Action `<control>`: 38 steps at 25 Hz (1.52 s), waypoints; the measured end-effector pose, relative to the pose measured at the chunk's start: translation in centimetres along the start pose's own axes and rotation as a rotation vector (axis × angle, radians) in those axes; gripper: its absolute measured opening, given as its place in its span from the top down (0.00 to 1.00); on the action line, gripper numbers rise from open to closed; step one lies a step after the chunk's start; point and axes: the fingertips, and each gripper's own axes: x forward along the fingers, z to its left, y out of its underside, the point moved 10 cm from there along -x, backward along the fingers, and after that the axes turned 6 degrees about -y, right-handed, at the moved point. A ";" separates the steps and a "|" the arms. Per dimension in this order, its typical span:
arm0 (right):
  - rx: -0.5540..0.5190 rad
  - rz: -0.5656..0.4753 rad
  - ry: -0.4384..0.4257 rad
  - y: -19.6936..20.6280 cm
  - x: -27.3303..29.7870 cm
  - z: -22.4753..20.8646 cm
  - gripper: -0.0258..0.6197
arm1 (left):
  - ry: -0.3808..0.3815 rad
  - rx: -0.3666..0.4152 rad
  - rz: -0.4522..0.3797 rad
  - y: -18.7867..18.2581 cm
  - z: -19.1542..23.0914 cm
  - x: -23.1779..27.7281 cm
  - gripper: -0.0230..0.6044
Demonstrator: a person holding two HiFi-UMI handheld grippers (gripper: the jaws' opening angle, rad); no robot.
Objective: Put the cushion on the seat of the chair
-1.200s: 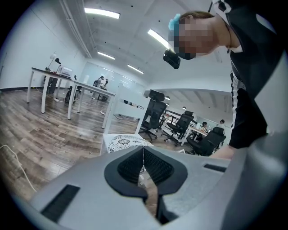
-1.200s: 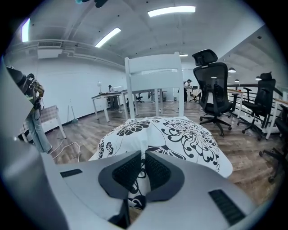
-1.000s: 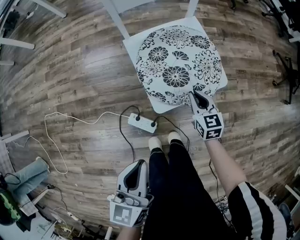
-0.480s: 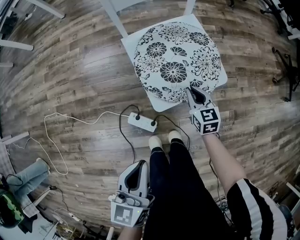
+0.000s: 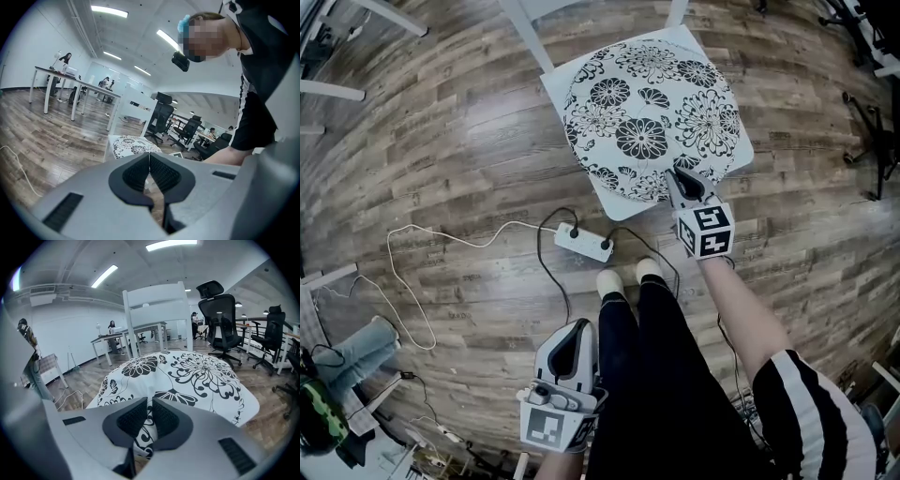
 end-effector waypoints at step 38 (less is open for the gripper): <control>0.066 -0.084 -0.031 -3.0 -4.1 1.2 0.77 | 0.053 0.015 -0.053 -2.4 -1.5 0.9 0.95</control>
